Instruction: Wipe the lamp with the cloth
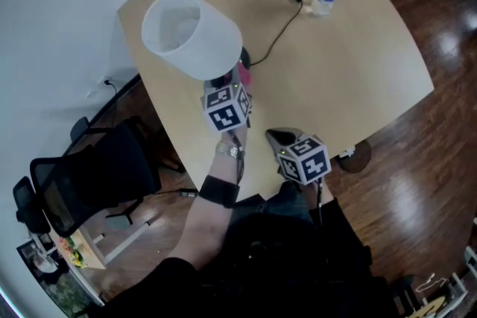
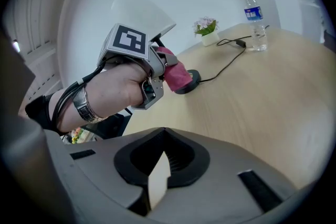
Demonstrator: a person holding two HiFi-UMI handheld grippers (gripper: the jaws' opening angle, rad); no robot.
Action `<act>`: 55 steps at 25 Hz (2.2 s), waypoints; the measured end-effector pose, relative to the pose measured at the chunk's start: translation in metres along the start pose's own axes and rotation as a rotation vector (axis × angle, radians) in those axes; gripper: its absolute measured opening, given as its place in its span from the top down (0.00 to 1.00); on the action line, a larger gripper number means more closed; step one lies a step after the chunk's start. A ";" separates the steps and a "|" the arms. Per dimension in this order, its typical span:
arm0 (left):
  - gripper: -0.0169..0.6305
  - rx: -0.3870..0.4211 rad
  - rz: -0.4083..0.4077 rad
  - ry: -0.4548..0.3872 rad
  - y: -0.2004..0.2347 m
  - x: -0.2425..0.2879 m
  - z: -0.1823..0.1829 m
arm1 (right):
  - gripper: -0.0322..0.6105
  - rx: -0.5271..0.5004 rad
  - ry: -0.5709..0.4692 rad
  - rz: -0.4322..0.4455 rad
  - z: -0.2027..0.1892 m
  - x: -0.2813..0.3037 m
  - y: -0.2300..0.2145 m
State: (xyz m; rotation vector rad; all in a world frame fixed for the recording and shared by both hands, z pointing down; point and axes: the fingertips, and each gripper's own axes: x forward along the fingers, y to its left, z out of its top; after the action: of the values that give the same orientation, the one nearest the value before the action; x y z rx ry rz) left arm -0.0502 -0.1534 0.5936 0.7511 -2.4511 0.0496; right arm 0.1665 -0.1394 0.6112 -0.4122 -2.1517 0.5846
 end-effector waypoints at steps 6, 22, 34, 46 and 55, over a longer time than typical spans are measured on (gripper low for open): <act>0.82 -0.077 0.088 -0.075 -0.019 0.012 0.022 | 0.94 -0.103 0.072 0.043 0.007 -0.018 -0.023; 0.82 -0.117 0.209 -0.008 -0.014 0.061 -0.014 | 0.94 -0.147 0.135 0.082 0.019 -0.022 -0.059; 0.82 -0.131 0.076 0.089 -0.015 0.065 -0.039 | 0.94 -0.145 0.128 0.061 0.019 -0.024 -0.053; 0.82 0.021 0.069 0.029 0.039 0.019 -0.034 | 0.94 -0.143 0.125 0.071 0.012 0.001 -0.010; 0.82 0.114 -0.124 0.001 0.075 0.000 -0.013 | 0.94 -0.129 0.127 0.033 0.004 0.046 0.038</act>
State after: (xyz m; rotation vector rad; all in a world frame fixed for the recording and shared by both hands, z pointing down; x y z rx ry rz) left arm -0.0827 -0.0879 0.6139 0.9509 -2.4113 0.1438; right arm 0.1398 -0.0867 0.6184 -0.5411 -2.0704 0.4278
